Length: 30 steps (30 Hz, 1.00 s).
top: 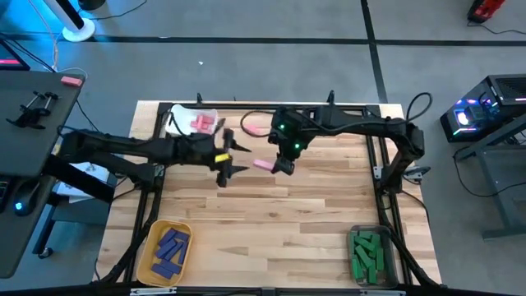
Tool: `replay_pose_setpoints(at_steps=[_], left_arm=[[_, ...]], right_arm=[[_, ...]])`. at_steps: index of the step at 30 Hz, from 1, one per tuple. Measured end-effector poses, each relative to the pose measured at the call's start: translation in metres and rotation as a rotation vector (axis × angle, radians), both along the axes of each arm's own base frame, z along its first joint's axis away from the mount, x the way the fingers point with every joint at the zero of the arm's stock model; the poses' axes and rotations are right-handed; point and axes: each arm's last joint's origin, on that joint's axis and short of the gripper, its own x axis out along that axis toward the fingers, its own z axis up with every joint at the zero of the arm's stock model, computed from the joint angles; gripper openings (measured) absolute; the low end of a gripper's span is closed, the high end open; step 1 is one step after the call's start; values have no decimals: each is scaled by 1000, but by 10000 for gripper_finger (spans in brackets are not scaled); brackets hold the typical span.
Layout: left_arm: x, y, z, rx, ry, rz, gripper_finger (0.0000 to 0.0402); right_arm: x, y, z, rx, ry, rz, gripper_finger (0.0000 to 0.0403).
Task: Sort blocks
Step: Put the pink block into the white bin
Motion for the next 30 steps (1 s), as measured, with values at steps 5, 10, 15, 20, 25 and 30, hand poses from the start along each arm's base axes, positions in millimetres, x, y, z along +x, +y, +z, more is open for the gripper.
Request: replay_pose_setpoints(at_steps=[5,10,15,20,25,30], left_arm=[[21,-14,-7,208,-45,-119,252],[32,-23,-16,282,-49,-172,252],[36,-28,-19,324,-60,-182,252],[38,-29,-17,344,-85,-129,228],[38,-31,-17,318,-87,-122,101],[37,-35,-17,310,-87,-120,28]], right_arm=[[1,11,-4,27,43,5,0],[3,16,-3,64,38,0,0],[5,16,-1,117,13,-6,0],[6,16,-1,137,21,-29,0],[8,16,0,157,11,-50,0],[8,16,1,181,15,-54,1]])
